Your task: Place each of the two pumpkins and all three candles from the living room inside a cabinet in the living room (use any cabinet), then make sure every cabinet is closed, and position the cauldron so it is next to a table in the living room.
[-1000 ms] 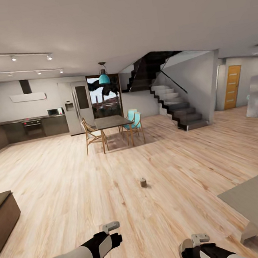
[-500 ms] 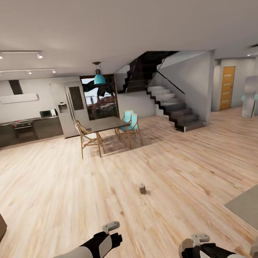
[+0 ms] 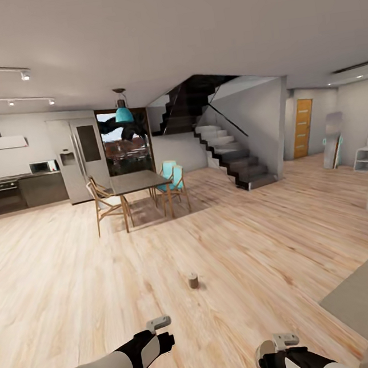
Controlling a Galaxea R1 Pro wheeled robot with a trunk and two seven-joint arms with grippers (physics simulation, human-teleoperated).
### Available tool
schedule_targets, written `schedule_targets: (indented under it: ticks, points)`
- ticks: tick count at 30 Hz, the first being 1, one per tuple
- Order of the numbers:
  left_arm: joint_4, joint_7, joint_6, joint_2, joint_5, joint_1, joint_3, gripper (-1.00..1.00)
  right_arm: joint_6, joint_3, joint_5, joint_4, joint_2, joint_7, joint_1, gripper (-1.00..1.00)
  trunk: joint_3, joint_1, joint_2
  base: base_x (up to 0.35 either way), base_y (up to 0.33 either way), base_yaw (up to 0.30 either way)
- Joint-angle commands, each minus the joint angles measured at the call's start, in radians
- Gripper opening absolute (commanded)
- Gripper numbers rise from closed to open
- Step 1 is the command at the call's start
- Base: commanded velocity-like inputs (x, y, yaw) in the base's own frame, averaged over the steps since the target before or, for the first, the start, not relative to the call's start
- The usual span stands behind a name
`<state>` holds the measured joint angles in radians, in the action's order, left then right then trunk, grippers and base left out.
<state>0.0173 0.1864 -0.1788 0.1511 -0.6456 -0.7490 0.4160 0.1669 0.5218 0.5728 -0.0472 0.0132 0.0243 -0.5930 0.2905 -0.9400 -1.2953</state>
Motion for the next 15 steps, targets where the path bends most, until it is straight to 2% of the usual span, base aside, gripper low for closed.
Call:
schedule_targets:
  ticks: [1,15]
  points:
    - [0.001,0.002,-0.002,0.001,-0.008,-0.001,0.009,1.0,0.005,0.007,0.007,-0.002,0.001,0.002,-0.001,-1.0,0.001,-0.001,-0.001,0.332,0.073,-0.031]
    - [0.001,0.002,-0.002,0.001,-0.008,-0.001,0.009,1.0,0.005,0.007,0.007,-0.002,0.001,0.002,-0.001,-1.0,0.001,-0.001,-0.001,0.333,0.073,-0.006]
